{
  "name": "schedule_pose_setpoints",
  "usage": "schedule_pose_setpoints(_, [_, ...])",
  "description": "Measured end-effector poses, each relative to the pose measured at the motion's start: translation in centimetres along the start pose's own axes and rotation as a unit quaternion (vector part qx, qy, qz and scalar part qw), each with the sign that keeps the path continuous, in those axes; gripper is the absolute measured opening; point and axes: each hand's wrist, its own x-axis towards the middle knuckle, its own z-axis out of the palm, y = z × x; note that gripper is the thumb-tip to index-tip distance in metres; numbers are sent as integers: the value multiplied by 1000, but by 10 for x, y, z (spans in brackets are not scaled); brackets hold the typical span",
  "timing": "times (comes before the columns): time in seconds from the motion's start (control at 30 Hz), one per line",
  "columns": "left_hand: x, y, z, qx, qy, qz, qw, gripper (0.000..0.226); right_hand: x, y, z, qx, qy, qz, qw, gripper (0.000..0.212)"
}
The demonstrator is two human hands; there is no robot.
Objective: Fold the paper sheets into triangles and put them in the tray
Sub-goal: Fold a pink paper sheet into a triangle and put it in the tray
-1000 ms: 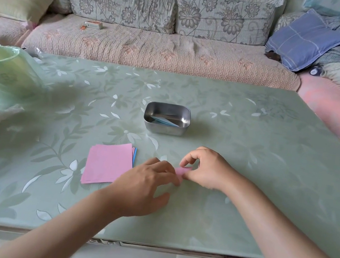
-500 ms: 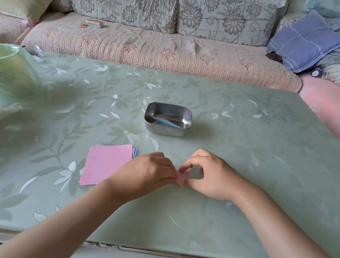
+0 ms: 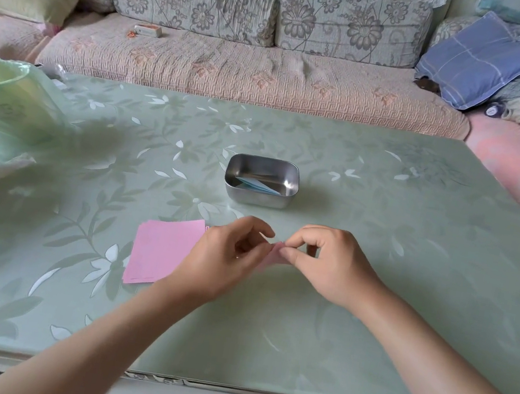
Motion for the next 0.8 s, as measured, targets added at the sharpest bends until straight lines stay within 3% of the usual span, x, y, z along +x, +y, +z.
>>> schedule_pose_setpoints(0.1, [-4,11,1,-78,39,-1,996,8,-1,-6,-1,-1,23,-18,1000,12])
schedule_pose_setpoints(0.23, [-4,21,-2,-112,31,-16,993,9,-2,-15,-4,10,39,-33,999,32])
schedule_pose_setpoints(0.43, [-3,22,-2,-129,35,-50,990,7,-5,-20,-5,-18,38,-44,998,12])
schedule_pose_setpoints(0.67, [-5,25,0,-127,23,-78,989,7,-6,-24,-8,-94,26,-73,993,11])
schedule_pose_setpoints(0.8, [-6,24,4,-60,42,-16,997,14,-6,-26,-7,-99,21,-72,992,11])
